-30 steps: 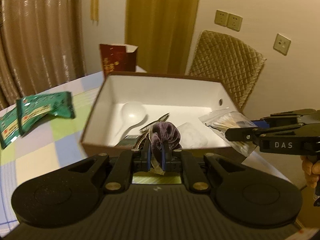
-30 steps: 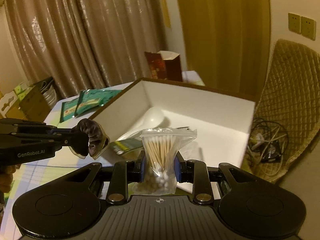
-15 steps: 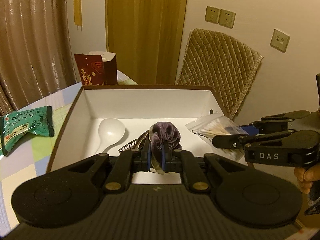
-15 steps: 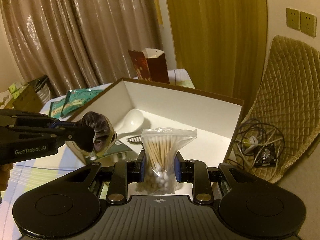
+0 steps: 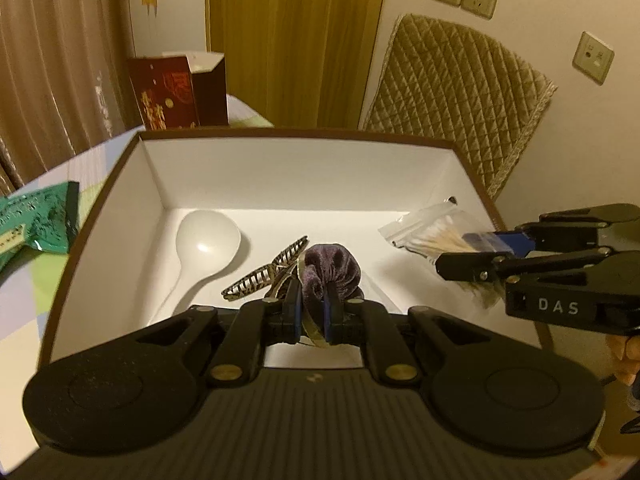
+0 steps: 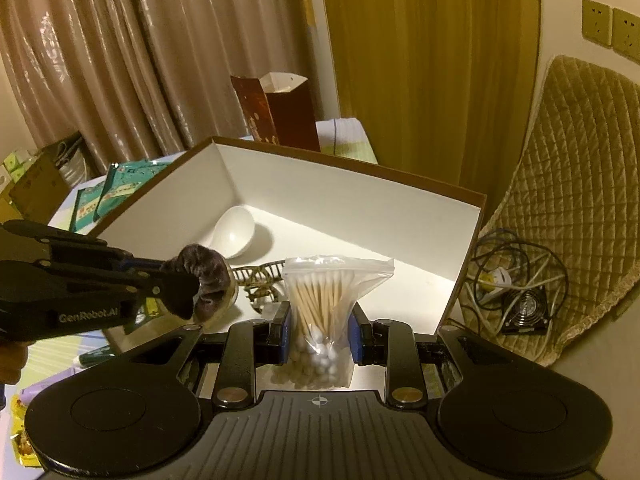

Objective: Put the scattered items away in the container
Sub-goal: 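Carry the scrunchie and cotton swab bag over the box and release them inside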

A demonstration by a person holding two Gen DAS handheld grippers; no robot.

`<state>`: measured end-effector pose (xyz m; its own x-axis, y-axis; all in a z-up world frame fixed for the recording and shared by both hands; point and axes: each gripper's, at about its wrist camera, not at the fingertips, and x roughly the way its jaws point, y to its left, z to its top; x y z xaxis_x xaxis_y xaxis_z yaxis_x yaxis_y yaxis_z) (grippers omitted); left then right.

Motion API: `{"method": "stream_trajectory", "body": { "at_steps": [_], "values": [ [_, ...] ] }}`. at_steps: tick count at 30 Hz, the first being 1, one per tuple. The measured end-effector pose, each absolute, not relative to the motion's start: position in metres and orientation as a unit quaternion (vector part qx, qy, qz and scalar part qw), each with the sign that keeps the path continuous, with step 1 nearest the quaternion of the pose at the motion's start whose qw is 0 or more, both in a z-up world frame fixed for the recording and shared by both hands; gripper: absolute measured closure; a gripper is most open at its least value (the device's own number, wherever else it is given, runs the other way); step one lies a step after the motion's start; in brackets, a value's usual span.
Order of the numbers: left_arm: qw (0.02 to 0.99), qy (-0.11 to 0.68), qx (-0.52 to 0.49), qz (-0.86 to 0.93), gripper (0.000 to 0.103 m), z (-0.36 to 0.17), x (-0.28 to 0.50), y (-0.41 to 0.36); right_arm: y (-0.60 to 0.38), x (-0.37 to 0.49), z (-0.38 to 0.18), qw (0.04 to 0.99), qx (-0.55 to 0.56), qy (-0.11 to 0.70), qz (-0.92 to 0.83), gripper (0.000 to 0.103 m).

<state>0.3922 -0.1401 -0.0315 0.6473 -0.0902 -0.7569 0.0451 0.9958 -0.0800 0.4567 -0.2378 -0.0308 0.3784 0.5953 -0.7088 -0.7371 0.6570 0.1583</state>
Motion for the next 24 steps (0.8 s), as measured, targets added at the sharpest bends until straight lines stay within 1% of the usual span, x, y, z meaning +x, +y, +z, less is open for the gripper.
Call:
{"method": "stream_trajectory", "body": {
  "at_steps": [2,6,8,9,12,17,21,23,24],
  "values": [
    [0.902,0.428,-0.029,-0.036,0.094,-0.039,0.398,-0.14,-0.236,0.46,-0.034,0.824,-0.095,0.387,0.403,0.078],
    [0.891,0.451,-0.032,-0.037,0.083,-0.053,0.407,-0.14,-0.233,0.467,-0.037,0.822,-0.1,0.388,0.404,0.078],
    [0.889,0.456,-0.024,-0.037,0.081,-0.058,0.409,-0.141,-0.231,0.471,-0.039,0.822,-0.104,0.389,0.404,0.078],
    [0.888,0.459,-0.023,-0.035,0.076,-0.06,0.409,-0.141,-0.23,0.472,-0.04,0.821,-0.105,0.389,0.404,0.078],
    [0.887,0.46,-0.023,-0.033,0.068,-0.061,0.413,-0.14,-0.227,0.477,-0.043,0.819,-0.111,0.392,0.404,0.078],
    [0.888,0.458,-0.017,-0.025,0.065,-0.058,0.417,-0.137,-0.22,0.484,-0.05,0.819,-0.13,0.392,0.399,0.078],
    [0.889,0.458,-0.016,-0.017,0.06,-0.057,0.42,-0.133,-0.214,0.489,-0.053,0.824,-0.154,0.381,0.39,0.078],
    [0.889,0.457,-0.015,-0.014,0.059,-0.057,0.419,-0.132,-0.211,0.492,-0.054,0.825,-0.163,0.375,0.391,0.073],
    [0.889,0.456,-0.015,-0.014,0.058,-0.057,0.419,-0.131,-0.211,0.492,-0.054,0.823,-0.168,0.371,0.396,0.059]
  ]
}}
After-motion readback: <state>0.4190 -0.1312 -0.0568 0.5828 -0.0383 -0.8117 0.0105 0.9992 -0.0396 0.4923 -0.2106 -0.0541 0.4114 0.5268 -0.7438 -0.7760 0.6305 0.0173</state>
